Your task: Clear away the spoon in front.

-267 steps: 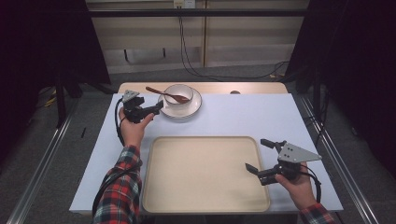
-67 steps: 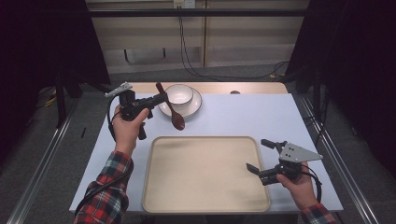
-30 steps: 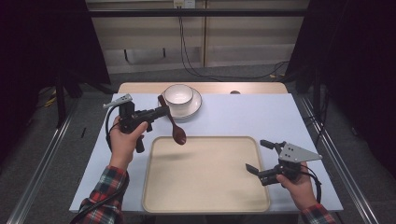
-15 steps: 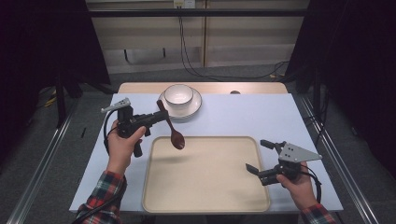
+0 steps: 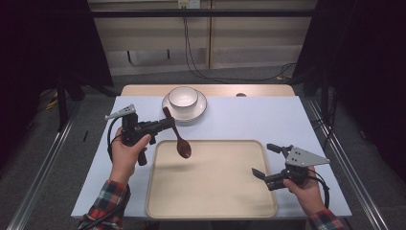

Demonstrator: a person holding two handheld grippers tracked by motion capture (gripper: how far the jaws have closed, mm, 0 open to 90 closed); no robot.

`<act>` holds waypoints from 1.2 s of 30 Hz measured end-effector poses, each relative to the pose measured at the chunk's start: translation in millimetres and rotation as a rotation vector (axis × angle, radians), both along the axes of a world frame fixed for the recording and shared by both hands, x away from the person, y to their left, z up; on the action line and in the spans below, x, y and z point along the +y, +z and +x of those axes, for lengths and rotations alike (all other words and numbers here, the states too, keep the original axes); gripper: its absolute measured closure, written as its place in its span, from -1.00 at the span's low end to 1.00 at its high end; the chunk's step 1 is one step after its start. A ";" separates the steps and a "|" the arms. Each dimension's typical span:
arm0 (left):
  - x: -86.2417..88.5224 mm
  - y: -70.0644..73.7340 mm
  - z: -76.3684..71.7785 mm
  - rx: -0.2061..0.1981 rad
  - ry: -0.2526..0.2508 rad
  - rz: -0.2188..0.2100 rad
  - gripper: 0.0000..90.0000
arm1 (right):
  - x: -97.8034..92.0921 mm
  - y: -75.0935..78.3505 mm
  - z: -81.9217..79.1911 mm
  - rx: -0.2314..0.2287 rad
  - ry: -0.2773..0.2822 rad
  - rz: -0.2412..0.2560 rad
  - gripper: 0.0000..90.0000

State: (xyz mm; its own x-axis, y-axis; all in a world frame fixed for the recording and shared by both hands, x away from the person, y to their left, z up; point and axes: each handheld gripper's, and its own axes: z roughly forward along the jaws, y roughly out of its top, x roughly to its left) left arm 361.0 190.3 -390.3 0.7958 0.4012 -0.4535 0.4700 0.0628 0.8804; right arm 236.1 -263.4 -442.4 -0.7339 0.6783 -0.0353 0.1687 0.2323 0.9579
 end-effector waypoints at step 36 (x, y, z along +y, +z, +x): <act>-7.9 -14.4 -20.9 0.032 -0.081 0.035 0.87 | -0.5 -0.3 0.7 -0.004 0.000 -0.007 -0.96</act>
State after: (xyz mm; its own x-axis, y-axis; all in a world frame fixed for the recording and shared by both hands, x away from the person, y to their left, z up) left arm 340.1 182.4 -404.7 0.8113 0.3525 -0.4663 0.5006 -0.0071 0.8656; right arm 236.8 -263.9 -442.8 -0.7336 0.6782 -0.0435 0.1646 0.2394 0.9569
